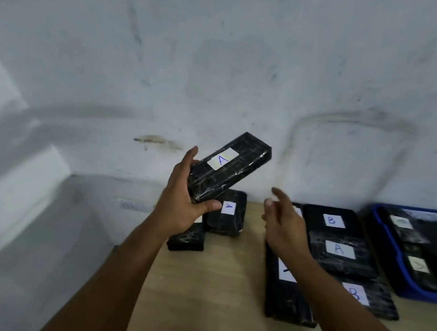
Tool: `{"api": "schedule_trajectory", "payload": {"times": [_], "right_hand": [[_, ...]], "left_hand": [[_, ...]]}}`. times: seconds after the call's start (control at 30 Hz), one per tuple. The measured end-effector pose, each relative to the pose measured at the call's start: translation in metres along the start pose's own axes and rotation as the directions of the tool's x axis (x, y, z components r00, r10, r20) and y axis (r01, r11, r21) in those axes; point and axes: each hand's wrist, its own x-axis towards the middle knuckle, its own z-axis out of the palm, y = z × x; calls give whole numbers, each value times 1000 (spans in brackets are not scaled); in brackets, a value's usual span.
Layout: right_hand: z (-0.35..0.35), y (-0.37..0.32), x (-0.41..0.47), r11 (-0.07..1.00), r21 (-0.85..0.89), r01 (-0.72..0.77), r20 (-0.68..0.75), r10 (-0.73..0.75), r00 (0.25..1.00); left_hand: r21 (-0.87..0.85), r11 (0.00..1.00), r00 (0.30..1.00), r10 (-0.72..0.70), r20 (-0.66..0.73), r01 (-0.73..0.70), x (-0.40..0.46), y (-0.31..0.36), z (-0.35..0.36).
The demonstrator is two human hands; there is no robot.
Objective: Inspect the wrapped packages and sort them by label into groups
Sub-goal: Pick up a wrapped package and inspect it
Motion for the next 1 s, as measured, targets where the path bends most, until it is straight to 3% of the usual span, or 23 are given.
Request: {"api": "schedule_trajectory", "payload": {"times": [0.07,0.17,0.27,0.33,0.4,0.53,0.73,1.0], "right_hand": [[-33,-20,9,987,161,-10,-80,23,997],[-77,-46,22,907,418,-49,-91,96,991],[-110,-61,31,835,549,-32,-101,104,989],[-128,-64,35,778,628,6,-116,86,990],[-141,-69,36,712,700,55,-140,61,988],[-153,-78,42,669,724,169,-208,-21,978],[-170,-88,50,682,696,227,-224,-94,970],[-181,-98,53,799,548,247,-271,-110,956]], "left_hand": [[8,999,996,48,78,-48,7,23,9],[30,991,975,122,183,-130,18,54,22],[59,978,950,181,253,-202,27,79,29],[54,976,959,194,207,-209,34,97,33],[-6,986,983,164,75,-165,42,114,39],[-93,988,983,107,-152,-122,53,141,53],[-303,944,985,92,-143,-132,62,170,59],[-310,943,957,28,-288,-122,65,188,67]]}}
